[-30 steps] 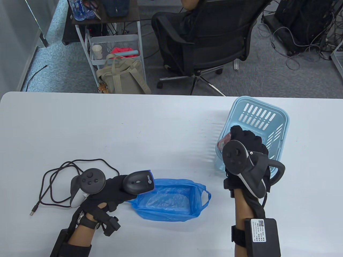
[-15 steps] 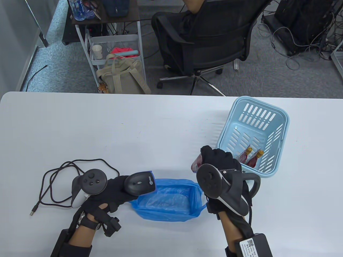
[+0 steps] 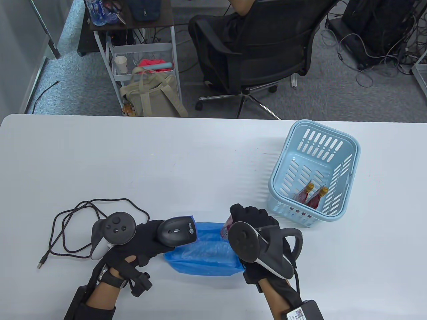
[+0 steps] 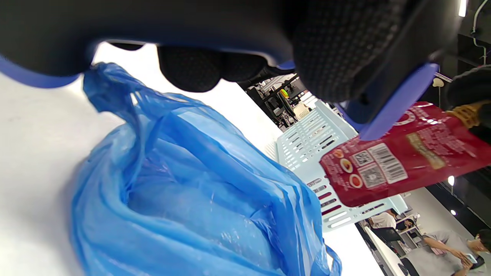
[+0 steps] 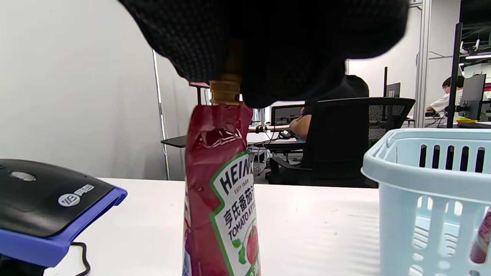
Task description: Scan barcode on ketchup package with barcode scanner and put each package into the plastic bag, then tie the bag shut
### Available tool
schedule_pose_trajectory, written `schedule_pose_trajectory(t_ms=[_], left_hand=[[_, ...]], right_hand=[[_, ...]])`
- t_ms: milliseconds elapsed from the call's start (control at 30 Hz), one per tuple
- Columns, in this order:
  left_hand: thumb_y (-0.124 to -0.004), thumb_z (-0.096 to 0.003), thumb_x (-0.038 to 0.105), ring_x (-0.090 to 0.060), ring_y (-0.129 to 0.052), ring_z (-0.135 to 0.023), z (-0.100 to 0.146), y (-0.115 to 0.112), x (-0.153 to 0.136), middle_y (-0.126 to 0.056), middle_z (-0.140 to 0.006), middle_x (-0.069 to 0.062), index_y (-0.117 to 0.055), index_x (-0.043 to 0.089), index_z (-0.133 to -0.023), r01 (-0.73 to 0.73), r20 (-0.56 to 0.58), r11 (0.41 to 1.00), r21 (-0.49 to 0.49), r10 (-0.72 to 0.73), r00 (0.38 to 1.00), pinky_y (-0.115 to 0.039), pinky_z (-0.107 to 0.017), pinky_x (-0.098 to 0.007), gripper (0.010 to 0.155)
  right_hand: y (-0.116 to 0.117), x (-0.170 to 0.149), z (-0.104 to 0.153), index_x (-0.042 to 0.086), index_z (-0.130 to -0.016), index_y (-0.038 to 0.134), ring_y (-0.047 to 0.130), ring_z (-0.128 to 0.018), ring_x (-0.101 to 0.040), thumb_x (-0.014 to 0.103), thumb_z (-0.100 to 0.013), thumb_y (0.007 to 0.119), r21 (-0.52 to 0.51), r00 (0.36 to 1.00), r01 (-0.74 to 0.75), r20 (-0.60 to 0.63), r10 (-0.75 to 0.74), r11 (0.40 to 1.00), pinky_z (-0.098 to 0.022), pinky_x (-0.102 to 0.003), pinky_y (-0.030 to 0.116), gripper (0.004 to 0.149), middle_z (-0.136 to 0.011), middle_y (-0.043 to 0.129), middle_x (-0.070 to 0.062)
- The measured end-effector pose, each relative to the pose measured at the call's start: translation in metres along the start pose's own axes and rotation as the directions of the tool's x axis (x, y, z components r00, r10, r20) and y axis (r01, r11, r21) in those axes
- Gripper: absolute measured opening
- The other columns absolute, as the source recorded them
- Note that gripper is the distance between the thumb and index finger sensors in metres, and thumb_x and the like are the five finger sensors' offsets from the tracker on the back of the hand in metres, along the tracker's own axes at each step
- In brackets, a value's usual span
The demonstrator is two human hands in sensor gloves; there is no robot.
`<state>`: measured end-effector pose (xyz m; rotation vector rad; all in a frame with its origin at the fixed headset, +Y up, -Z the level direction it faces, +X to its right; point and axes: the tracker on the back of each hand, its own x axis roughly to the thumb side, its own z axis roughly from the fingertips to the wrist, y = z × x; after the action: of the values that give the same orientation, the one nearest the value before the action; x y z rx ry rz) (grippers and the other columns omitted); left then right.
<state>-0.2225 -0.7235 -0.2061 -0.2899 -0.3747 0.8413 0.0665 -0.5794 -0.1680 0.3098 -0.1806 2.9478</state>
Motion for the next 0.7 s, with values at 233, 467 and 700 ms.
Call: schedule_pose_trajectory(t_ms=[233,467,700], left_hand=[[-0.091,-0.0426,0.047,-0.03,-0.097,-0.072,-0.001,-0.008,0.012,-0.087,-0.088,0.0,-0.084,0.027,-0.089,0.043,0.043,0.999,-0.027,-0.042,0.998,-0.077,-0.062,-0.053,0.051],[-0.09,-0.0427,0.047,-0.029,-0.097,-0.072,-0.002,-0.016,0.019,-0.086,-0.089,0.0,-0.084,0.027,-0.089,0.083,0.063,0.995,-0.052,-0.079,0.995,-0.076,-0.062,-0.053,0.051],[-0.09,-0.0432,0.047,-0.029,-0.097,-0.072,-0.004,-0.019,0.02,-0.086,-0.089,0.001,-0.084,0.027,-0.089,0.109,0.058,0.991,-0.072,-0.104,0.993,-0.076,-0.062,-0.053,0.05]], right_hand=[[0.01,0.007,0.001,0.006,-0.092,0.076,0.09,-0.057,-0.034,0.023,-0.051,0.08,0.023,1.0,0.004,0.023,-0.004,1.0,-0.04,-0.044,0.079,0.045,-0.079,0.088,-0.02],[0.015,0.016,-0.002,0.006,-0.092,0.077,0.091,-0.056,-0.034,0.023,-0.051,0.081,0.029,0.999,0.01,0.044,-0.011,1.0,-0.039,-0.044,0.08,0.045,-0.078,0.088,-0.02],[0.017,0.023,-0.005,0.006,-0.092,0.077,0.091,-0.055,-0.034,0.023,-0.05,0.081,0.034,0.998,0.019,0.059,-0.021,0.999,-0.039,-0.044,0.08,0.045,-0.078,0.089,-0.02]])
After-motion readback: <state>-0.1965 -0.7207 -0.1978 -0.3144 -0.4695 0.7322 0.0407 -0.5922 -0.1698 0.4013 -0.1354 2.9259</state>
